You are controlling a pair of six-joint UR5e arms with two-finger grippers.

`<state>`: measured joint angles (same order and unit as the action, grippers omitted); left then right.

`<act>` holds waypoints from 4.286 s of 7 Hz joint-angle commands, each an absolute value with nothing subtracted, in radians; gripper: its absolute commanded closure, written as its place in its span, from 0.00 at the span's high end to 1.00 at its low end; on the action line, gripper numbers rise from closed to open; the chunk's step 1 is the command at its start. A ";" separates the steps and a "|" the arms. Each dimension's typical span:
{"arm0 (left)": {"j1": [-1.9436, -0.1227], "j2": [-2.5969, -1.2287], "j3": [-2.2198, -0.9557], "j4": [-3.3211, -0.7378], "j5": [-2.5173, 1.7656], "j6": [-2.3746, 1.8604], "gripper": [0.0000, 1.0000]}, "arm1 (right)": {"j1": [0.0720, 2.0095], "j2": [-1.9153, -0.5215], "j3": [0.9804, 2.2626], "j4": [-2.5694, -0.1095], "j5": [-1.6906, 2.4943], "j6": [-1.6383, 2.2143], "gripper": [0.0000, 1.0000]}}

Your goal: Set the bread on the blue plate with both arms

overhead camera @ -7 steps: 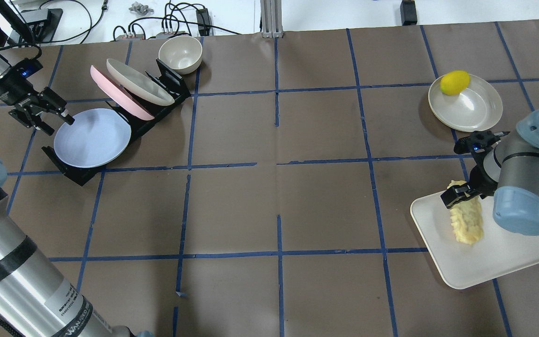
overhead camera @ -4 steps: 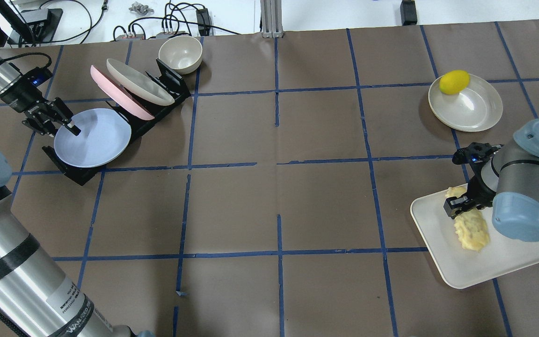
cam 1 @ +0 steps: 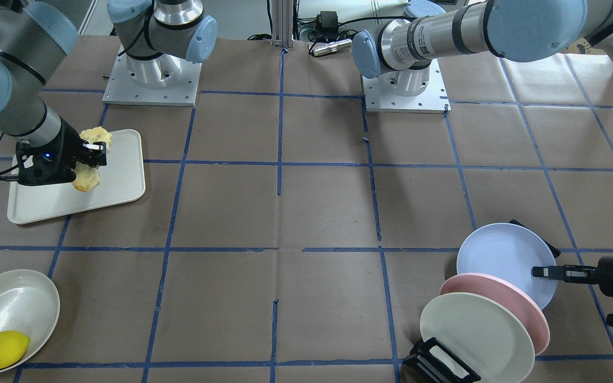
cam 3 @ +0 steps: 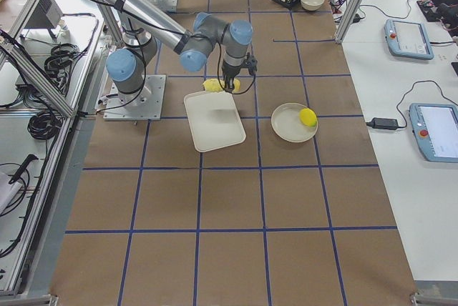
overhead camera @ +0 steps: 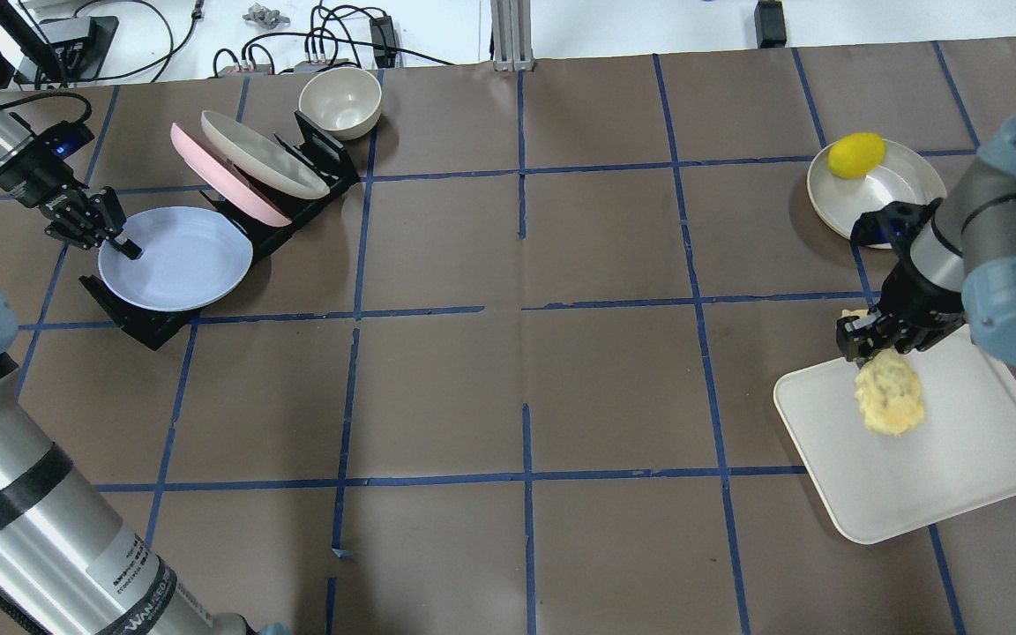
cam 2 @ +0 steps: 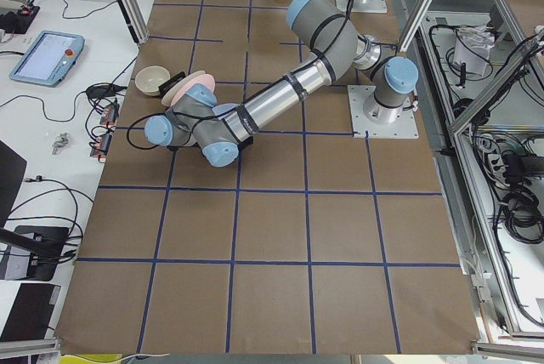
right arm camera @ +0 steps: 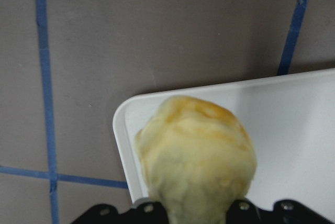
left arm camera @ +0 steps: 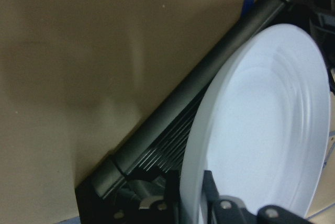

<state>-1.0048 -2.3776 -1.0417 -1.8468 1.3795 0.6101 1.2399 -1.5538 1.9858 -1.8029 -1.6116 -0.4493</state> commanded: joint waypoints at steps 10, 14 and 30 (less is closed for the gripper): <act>-1.406 -1.706 -1.724 -1.576 1.173 0.174 0.02 | 1.450 -1.565 1.641 -1.364 -1.666 -0.163 0.18; -1.564 -1.951 -1.759 -1.136 1.016 -0.034 0.02 | 1.436 -1.563 1.643 -1.377 -1.678 -0.205 0.18; -1.513 -1.516 -1.738 -1.472 1.637 0.040 1.00 | 1.865 -1.118 1.504 -1.854 -1.557 0.090 0.20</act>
